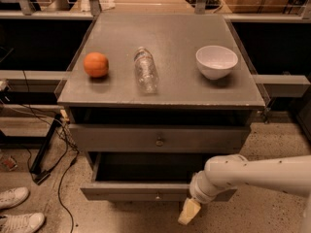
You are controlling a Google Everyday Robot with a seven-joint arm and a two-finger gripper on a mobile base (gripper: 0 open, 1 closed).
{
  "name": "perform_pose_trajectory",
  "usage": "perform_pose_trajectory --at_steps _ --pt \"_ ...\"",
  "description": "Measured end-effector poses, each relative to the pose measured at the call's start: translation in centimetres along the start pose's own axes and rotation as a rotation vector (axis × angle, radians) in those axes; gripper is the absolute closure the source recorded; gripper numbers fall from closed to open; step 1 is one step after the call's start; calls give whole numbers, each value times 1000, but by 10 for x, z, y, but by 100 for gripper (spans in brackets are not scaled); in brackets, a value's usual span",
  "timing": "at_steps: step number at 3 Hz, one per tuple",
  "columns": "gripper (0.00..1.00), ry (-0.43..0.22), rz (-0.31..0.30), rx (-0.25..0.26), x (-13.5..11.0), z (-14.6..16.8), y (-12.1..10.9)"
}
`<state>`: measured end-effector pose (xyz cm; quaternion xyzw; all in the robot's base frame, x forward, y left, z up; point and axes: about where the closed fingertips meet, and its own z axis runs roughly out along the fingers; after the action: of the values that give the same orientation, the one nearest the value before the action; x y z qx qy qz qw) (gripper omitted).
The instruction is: Open middle drawer
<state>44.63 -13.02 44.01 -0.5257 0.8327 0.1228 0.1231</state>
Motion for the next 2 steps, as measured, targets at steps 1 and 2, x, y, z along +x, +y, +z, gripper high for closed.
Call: perform_pose_trajectory --at_steps 1,2 --pt "0 40 -19 -20 13 24 -5" --pt "0 61 -21 -29 23 32 -3"
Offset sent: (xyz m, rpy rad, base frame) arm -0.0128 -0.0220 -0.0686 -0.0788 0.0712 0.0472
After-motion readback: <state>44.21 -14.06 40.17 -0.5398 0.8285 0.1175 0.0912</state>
